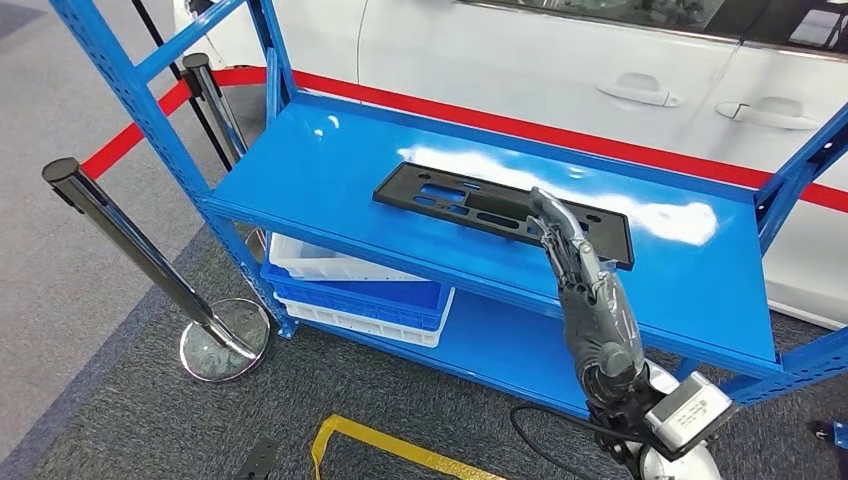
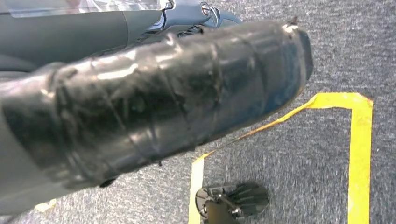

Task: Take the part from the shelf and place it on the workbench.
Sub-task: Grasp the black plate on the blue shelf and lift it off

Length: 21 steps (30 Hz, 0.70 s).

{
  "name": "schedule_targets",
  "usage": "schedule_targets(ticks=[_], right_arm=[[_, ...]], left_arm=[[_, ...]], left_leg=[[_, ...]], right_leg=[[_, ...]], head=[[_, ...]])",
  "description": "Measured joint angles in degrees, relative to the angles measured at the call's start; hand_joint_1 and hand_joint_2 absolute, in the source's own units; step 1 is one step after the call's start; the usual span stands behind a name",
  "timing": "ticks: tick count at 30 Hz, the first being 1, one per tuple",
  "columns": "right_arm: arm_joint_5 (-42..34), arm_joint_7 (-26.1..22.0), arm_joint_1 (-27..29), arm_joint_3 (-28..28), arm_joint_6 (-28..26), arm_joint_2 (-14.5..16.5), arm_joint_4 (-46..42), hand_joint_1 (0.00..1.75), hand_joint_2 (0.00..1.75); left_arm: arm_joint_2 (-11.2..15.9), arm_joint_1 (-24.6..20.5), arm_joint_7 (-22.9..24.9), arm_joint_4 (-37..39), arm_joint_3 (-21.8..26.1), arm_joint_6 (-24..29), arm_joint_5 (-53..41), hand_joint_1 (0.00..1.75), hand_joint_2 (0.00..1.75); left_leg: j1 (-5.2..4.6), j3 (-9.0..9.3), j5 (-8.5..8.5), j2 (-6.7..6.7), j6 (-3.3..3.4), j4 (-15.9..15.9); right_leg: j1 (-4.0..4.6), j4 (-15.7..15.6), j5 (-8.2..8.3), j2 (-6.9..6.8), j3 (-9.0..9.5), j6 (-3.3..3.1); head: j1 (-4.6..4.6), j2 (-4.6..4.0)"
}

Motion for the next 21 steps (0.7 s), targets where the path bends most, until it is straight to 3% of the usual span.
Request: schedule_targets(ticks=[1,2,3,5,8,10,12,14,16,17,19,21], right_arm=[[0.0,0.0,0.0,0.0,0.0,0.0,0.0,0.00,0.00],[0.0,0.0,0.0,0.0,0.0,0.0,0.1,0.00,0.00],[0.0,0.0,0.0,0.0,0.0,0.0,0.1,0.00,0.00],[-0.1,0.0,0.0,0.0,0.0,-0.1,0.3,0.00,0.00],[-0.6,-0.3,-0.1,0.0,0.4,-0.1,0.4,0.00,0.00],[-0.9,-0.6,-0.4,0.1,1.2,-0.1,0.5,0.00,0.00],[-1.2,-0.7,-1.1,0.2,2.2,-0.1,0.6,0.00,0.87],[-1.4,-0.7,-1.9,0.6,3.2,0.0,1.1,0.00,1.75],[-1.1,-0.5,-2.5,1.2,4.0,0.1,1.9,0.00,1.75],[-0.7,-0.2,-3.0,1.6,4.4,0.2,2.4,0.00,1.75],[0.5,0.5,-4.7,2.7,5.2,0.6,3.8,0.00,1.75],[2.3,1.3,-6.9,4.2,6.0,1.3,5.5,0.00,1.75]], left_arm=[[0.0,0.1,0.0,0.0,0.0,0.0,0.0,0.00,0.00],[-0.1,0.1,0.0,0.0,0.0,0.0,0.0,0.00,0.00],[-0.1,0.1,0.0,0.0,0.0,-0.1,0.0,0.00,0.00],[-0.2,0.0,0.0,0.0,0.0,-0.1,-0.1,0.00,0.00],[-0.2,-0.2,0.2,0.0,0.0,-0.2,-0.3,0.00,0.00],[-0.2,-0.3,0.3,0.0,-0.1,-0.2,-0.5,0.00,0.00],[-0.4,-0.6,0.2,0.0,-0.1,-0.2,-0.7,0.00,0.00],[-0.6,-0.8,0.1,0.0,-0.3,-0.2,-1.0,0.00,0.00],[-0.6,-0.9,0.2,0.0,-0.4,-0.2,-1.2,0.00,0.00],[-0.6,-0.9,0.3,0.0,-0.5,-0.2,-1.5,0.00,0.00],[-0.6,-1.3,0.6,0.0,-0.9,-0.2,-2.2,0.00,0.00],[-0.6,-2.0,0.9,0.0,-1.3,-0.3,-2.9,0.00,0.00]], left_leg=[[0.06,0.33,-0.41,-0.04,-0.14,0.1],[0.16,0.75,-0.87,-0.08,-0.31,0.3],[0.27,1.18,-1.39,-0.13,-0.56,0.6],[0.37,1.61,-2.42,-0.25,-1.32,1.3],[0.22,1.40,-3.37,-0.26,-2.46,1.8],[0.20,1.31,-3.96,-0.14,-3.07,2.7],[0.45,-1.05,-5.52,-0.01,-3.69,7.1],[0.66,-5.46,-7.83,0.03,-4.07,14.1],[0.66,-8.22,-7.95,0.03,-3.94,16.9],[0.53,-8.15,-6.44,0.03,-3.61,15.5],[-0.06,-5.78,-1.84,0.13,-2.14,8.4],[-0.80,-3.82,0.57,0.33,-0.63,2.7]], right_leg=[[-0.11,0.0,0.90,-0.01,-0.83,0.24],[-0.23,-2.2,2.95,-0.01,-0.48,0.42],[-0.41,-5.8,5.76,-0.02,0.57,0.60],[-0.42,-11.7,8.52,-0.01,2.17,0.41],[-0.23,-13.4,8.79,0.06,2.58,-1.35],[-0.41,-13.5,8.97,0.08,3.15,-2.12],[-0.54,-13.7,8.76,0.04,3.66,-2.53],[-0.41,-13.7,8.42,0.01,3.91,-2.74],[-0.13,-13.7,8.06,0.04,4.27,-2.86],[0.08,-13.7,7.88,0.08,4.54,-2.91],[0.38,-13.9,7.64,0.16,5.09,-3.00],[0.28,-14.3,7.67,0.13,5.34,-2.74]], head=[[-0.01,0.00],[0.01,0.01],[0.02,0.01],[0.07,0.01],[0.08,0.01],[-0.09,0.01],[-0.30,0.00],[-0.38,0.00],[-0.38,0.00],[-0.39,0.00],[-0.33,0.00],[-0.28,0.01]])
